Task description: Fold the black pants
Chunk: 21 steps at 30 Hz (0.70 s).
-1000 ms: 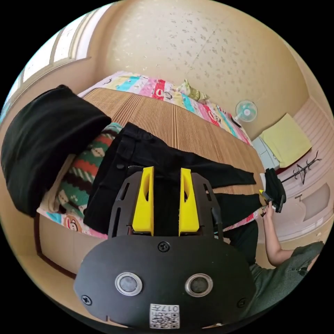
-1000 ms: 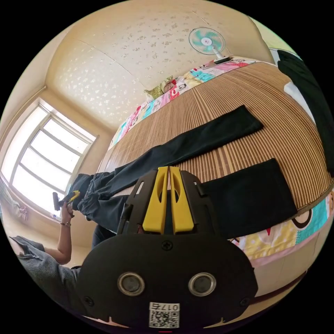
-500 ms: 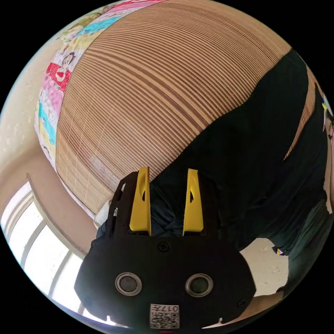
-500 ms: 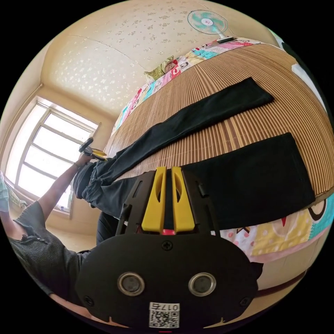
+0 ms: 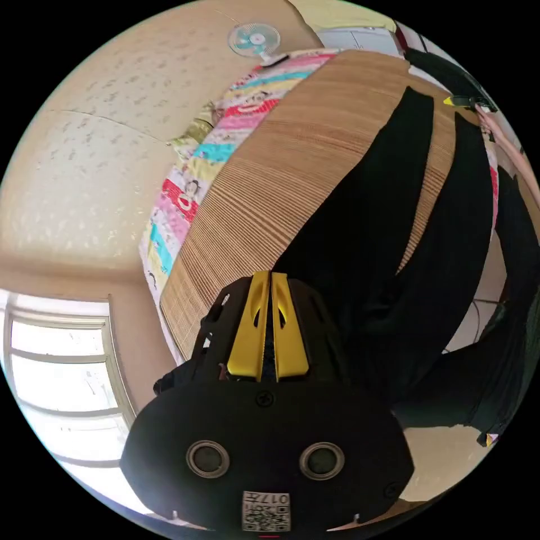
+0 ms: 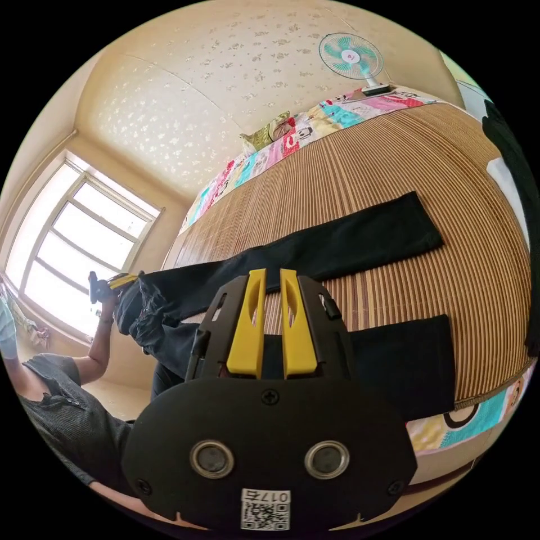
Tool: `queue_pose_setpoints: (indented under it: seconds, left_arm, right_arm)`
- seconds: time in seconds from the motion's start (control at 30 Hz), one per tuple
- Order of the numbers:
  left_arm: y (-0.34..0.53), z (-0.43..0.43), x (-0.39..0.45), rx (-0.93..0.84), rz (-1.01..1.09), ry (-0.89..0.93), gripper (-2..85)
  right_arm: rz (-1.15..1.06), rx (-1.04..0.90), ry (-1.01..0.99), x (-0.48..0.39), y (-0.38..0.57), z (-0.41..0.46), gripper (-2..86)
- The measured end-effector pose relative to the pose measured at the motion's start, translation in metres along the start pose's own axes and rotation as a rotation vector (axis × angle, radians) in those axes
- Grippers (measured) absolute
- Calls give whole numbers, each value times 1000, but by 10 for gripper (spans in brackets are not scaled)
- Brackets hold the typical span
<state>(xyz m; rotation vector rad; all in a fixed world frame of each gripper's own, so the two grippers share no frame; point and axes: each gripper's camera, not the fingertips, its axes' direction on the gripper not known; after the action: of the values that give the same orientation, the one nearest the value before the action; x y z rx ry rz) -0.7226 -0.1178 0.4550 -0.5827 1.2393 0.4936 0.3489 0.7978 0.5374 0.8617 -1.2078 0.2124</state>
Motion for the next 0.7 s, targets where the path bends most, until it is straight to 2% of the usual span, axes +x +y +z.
queue_pose_setpoints:
  seconds: [0.07, 0.1, 0.13, 0.2, 0.3, 0.43, 0.53, 0.6, 0.67, 0.7]
  left_arm:
    - [71, -49, 35, 137, -81, -29, -8]
    - [114, -60, 59, 159, -133, 18, -8]
    - [132, -60, 71, 141, -157, 59, -7]
    - [202, -22, 116, -29, -330, 234, -6]
    - [285, 26, 150, -173, -633, 302, -4]
    - [354, 34, 137, -51, -870, 455, 3]
    - [395, 37, 112, 42, -1020, 547, 27]
    - [418, 39, 100, 110, -1086, 592, 39]
    - [432, 42, 97, 150, -1114, 623, 40]
    - [439, 45, 98, 172, -1131, 646, 41]
  right_arm:
    - [11, 52, 18, -2, -6, -6, 76]
    - [23, 63, 16, -1, -7, -6, 88]
    - [73, 82, -20, 3, -7, -5, 111]
    - [151, 130, -140, 13, -4, -2, 148]
    - [290, 183, -194, 27, 0, 16, 175]
    - [387, 139, -168, 35, -24, 55, 210]
    - [395, 123, -64, 21, -61, 65, 226]
    - [335, 100, 73, -4, -91, 66, 220]
    - [294, -34, 307, -28, -135, 86, 190]
    - [279, -74, 349, -32, -145, 94, 188]
